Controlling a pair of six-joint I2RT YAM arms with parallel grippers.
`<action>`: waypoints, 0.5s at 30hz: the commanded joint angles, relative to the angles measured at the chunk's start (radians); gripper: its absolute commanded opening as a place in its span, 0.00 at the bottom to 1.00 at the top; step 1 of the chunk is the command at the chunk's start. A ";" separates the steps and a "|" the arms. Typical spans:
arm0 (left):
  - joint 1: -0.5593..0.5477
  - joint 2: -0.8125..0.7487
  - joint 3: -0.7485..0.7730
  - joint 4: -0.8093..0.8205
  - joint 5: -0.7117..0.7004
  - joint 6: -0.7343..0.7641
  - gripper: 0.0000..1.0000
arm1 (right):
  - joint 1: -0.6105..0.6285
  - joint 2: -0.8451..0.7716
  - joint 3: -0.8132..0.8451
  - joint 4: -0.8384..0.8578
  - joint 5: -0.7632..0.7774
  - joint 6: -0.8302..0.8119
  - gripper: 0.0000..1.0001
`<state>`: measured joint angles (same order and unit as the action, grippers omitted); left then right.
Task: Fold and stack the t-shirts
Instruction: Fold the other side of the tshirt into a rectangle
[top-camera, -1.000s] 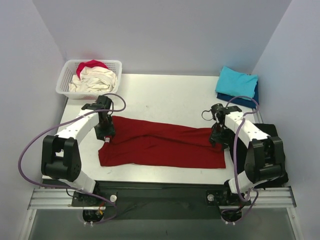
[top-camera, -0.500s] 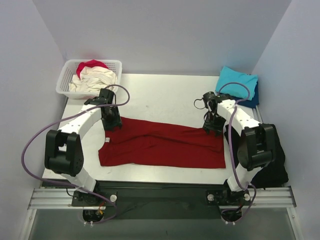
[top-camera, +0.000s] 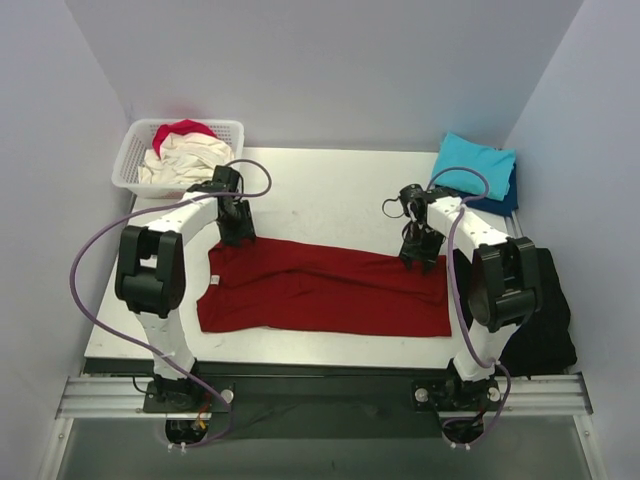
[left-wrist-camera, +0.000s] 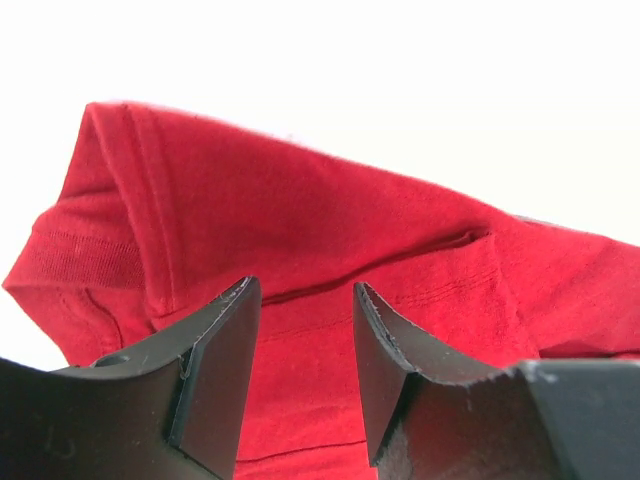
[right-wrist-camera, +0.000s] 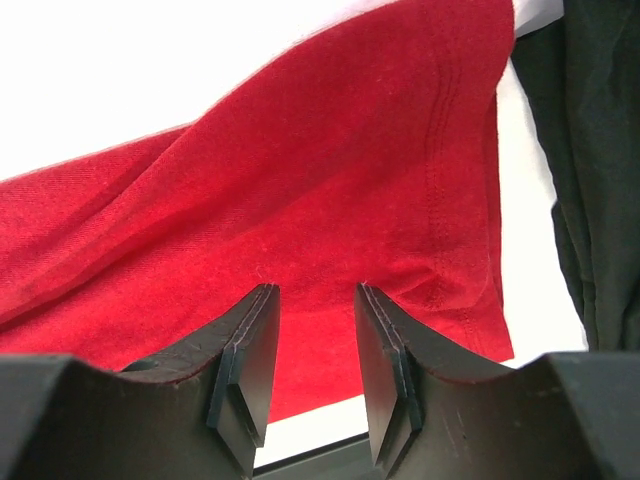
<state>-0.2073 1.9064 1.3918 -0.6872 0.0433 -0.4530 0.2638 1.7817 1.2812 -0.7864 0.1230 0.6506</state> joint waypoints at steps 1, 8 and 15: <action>-0.007 0.023 0.052 0.034 0.024 0.033 0.52 | 0.009 -0.004 0.004 -0.033 0.003 0.001 0.36; -0.041 0.103 0.150 -0.006 0.055 0.043 0.52 | 0.008 -0.007 0.001 -0.034 0.004 0.004 0.36; -0.058 0.141 0.170 -0.015 0.064 0.046 0.52 | 0.008 -0.007 -0.002 -0.036 0.006 0.009 0.36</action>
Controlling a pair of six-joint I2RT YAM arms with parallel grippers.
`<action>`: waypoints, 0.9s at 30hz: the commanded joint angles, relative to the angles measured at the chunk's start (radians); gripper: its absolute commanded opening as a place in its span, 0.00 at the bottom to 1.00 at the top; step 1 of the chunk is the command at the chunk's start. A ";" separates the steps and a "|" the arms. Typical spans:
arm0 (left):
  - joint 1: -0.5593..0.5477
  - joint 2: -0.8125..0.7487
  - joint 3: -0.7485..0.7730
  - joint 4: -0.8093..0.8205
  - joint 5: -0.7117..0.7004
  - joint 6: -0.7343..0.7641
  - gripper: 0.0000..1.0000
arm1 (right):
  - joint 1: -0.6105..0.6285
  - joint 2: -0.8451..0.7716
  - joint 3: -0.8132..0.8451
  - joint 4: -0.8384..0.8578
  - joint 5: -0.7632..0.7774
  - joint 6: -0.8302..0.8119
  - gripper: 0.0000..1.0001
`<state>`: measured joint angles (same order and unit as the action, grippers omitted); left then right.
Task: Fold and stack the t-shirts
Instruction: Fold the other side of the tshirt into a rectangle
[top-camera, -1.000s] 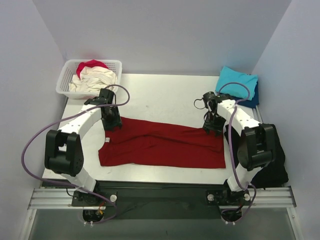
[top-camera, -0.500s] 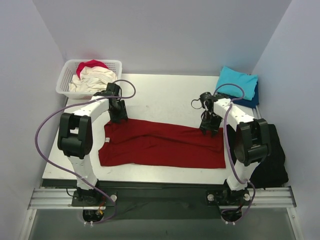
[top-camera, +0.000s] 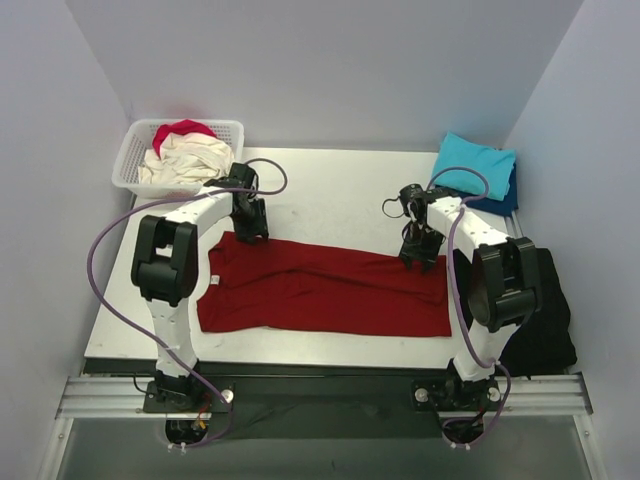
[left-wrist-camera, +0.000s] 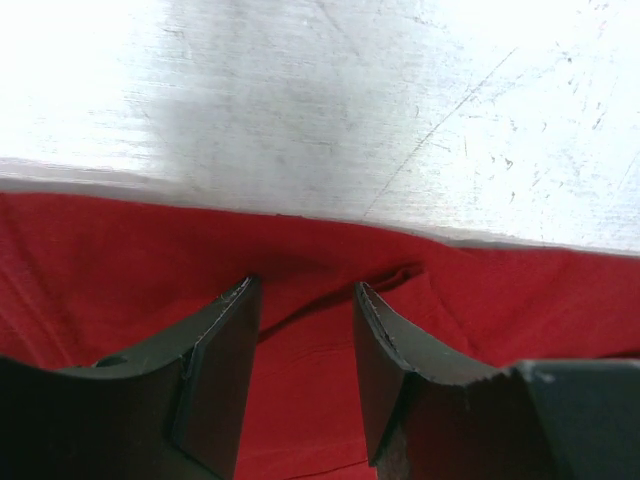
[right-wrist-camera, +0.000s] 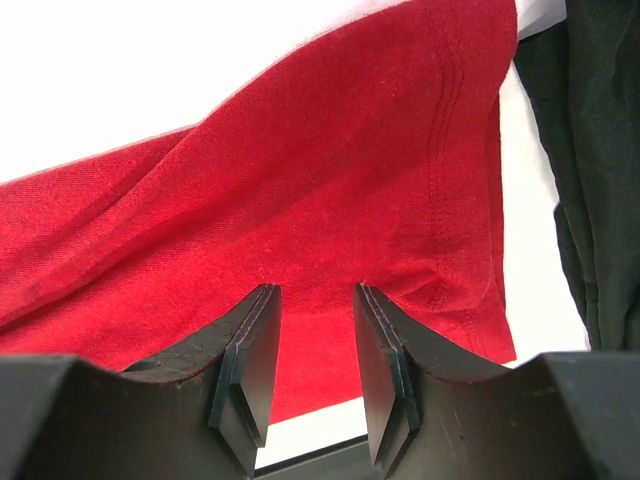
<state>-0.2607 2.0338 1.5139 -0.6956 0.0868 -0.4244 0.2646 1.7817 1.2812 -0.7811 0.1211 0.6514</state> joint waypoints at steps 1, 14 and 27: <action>-0.006 0.016 0.052 -0.005 0.022 0.018 0.52 | 0.007 -0.008 -0.003 -0.041 0.009 0.008 0.36; -0.041 -0.001 0.055 -0.025 0.080 0.027 0.48 | 0.007 -0.005 -0.008 -0.038 0.009 0.011 0.35; -0.069 0.028 0.054 -0.002 0.108 0.032 0.46 | 0.010 -0.008 -0.016 -0.038 0.012 0.017 0.35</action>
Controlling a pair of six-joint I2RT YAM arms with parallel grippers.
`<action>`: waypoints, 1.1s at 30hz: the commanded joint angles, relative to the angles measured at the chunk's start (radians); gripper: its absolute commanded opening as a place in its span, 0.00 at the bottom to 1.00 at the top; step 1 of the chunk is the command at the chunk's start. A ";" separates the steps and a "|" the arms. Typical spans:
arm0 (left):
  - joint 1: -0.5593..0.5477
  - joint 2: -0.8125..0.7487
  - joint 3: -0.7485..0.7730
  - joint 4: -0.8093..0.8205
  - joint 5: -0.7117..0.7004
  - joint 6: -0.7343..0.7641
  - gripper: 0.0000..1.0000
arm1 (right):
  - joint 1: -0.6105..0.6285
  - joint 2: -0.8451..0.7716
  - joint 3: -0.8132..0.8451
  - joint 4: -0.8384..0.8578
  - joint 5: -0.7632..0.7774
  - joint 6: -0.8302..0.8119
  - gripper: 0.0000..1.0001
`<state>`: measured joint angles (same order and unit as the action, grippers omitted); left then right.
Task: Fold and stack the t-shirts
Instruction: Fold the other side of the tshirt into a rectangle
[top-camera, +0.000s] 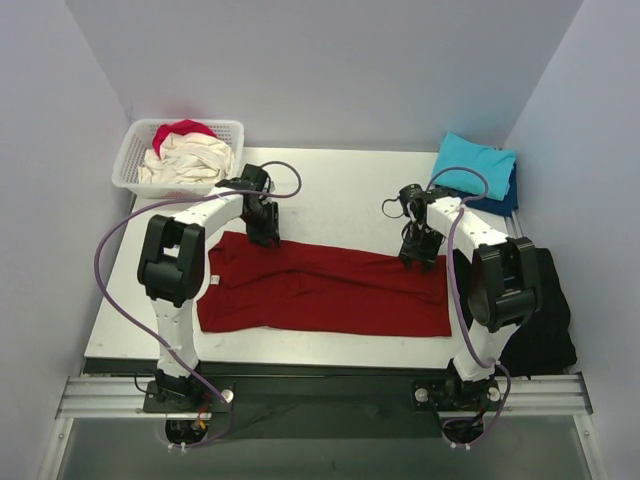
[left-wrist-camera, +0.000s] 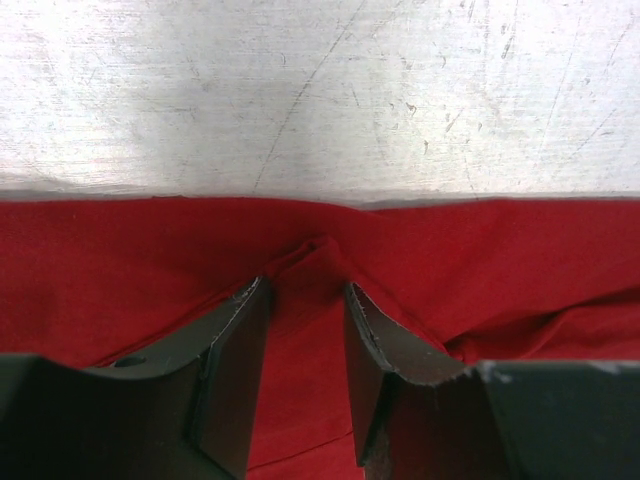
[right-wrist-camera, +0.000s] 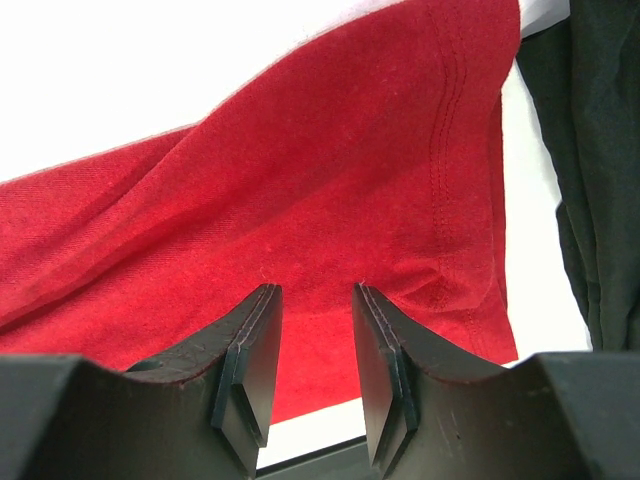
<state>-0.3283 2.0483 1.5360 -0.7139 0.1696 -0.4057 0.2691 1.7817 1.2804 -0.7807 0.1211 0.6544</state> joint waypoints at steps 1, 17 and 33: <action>-0.005 0.013 0.033 0.013 0.024 0.016 0.45 | 0.005 -0.010 -0.016 -0.040 0.012 0.016 0.35; -0.037 -0.101 -0.011 -0.055 -0.016 0.045 0.00 | 0.016 -0.021 -0.024 -0.038 0.015 0.024 0.34; -0.179 -0.410 -0.327 -0.159 -0.084 -0.056 0.00 | 0.039 -0.042 -0.056 -0.037 0.018 0.014 0.34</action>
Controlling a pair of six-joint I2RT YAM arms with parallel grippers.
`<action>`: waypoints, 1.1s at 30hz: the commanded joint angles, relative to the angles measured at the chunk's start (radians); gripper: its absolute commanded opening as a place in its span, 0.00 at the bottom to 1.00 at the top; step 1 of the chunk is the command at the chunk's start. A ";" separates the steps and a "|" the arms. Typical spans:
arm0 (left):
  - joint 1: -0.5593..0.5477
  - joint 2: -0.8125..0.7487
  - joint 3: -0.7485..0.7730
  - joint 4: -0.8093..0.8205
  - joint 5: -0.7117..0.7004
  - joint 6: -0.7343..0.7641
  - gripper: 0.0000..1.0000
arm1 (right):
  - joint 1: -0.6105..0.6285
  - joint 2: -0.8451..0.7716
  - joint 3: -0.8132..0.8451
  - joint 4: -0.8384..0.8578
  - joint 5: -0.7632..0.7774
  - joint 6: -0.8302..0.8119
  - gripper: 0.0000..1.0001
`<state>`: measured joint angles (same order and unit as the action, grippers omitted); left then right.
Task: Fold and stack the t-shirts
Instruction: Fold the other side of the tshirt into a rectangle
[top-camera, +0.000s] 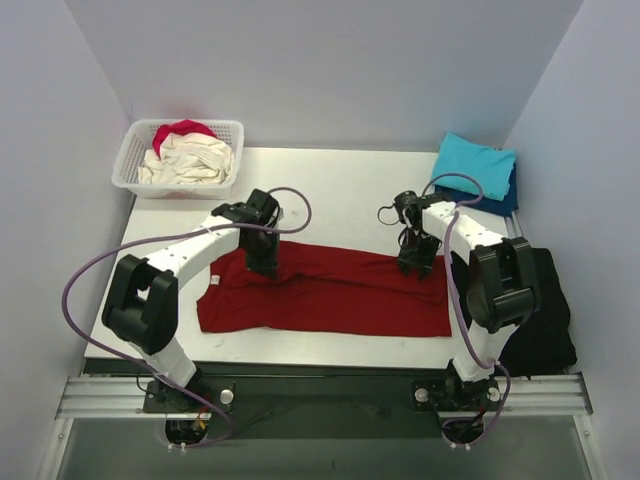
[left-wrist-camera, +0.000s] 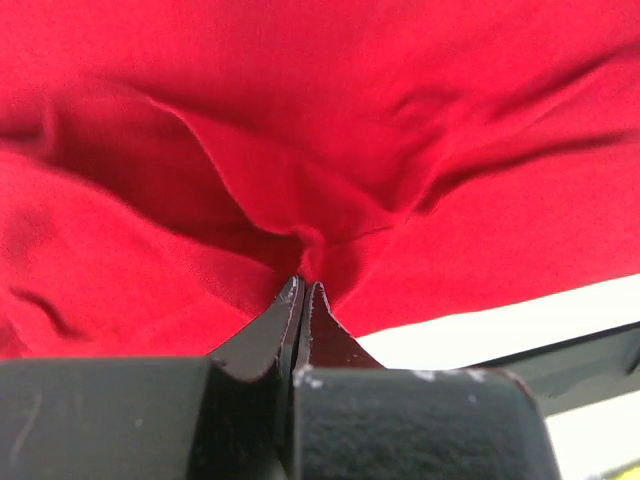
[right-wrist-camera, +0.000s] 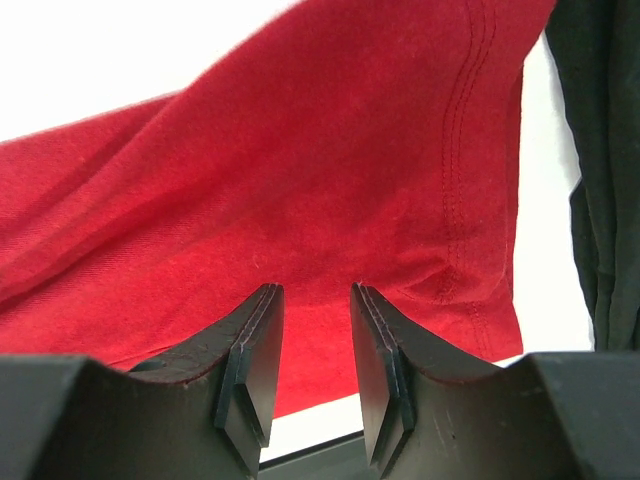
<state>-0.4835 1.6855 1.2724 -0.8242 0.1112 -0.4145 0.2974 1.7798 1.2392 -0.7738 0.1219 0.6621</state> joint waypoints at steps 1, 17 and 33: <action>-0.033 -0.058 -0.082 -0.058 -0.030 -0.055 0.00 | 0.009 -0.043 -0.018 -0.044 0.018 0.008 0.34; -0.125 -0.182 -0.234 -0.217 -0.038 -0.109 0.57 | 0.058 -0.016 -0.021 -0.042 0.016 0.001 0.33; 0.111 -0.060 -0.052 -0.004 -0.071 -0.124 0.55 | 0.085 0.090 0.057 -0.025 0.001 -0.010 0.34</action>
<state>-0.4046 1.5593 1.1580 -0.9241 0.0109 -0.5564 0.3801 1.8355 1.2549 -0.7654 0.1188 0.6567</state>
